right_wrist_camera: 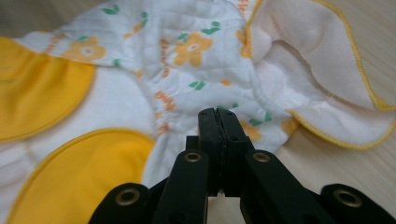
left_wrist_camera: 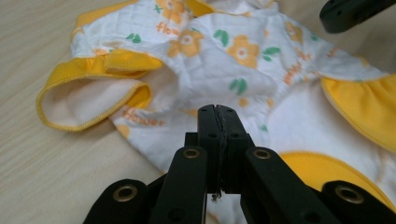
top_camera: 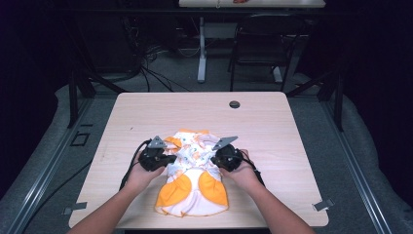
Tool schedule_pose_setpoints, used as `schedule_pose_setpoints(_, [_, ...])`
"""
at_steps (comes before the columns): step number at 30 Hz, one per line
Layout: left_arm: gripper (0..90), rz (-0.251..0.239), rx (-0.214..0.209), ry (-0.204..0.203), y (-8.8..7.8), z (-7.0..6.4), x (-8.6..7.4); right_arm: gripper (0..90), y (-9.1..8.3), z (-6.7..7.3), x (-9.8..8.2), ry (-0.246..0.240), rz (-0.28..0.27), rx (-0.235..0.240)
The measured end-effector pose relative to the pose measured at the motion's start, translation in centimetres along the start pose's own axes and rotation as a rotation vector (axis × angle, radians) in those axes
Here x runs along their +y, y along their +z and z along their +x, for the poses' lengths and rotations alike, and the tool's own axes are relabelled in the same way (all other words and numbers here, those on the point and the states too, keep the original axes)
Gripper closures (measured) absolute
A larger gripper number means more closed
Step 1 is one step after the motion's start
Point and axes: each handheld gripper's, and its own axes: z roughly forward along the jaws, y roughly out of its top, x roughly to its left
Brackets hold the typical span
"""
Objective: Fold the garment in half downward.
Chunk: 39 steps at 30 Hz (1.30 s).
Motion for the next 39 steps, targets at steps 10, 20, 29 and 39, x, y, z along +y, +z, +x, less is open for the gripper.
schedule_pose_setpoints(10, [90.0, 0.052, 0.002, 0.036, 1.4, -0.2, -1.2, 90.0, 1.9, -0.3, -0.7, -0.032, 0.061, 0.016])
schedule_pose_setpoints(20, [90.0, 0.076, -0.003, 0.079, 0.7, -0.9, -0.7, 90.0, 0.4, 0.4, -1.0, -0.064, 0.083, 0.041])
schedule_pose_setpoints(29, [89.9, -0.016, 0.042, 0.028, -0.8, 1.8, 4.1, 88.6, -1.0, -3.2, 3.3, -0.001, -0.011, 0.008])
schedule_pose_setpoints(39, [85.2, -0.008, 0.097, -0.012, 1.3, 3.8, 5.6, 69.3, 1.8, -6.1, 4.9, 0.053, 0.033, 0.016])
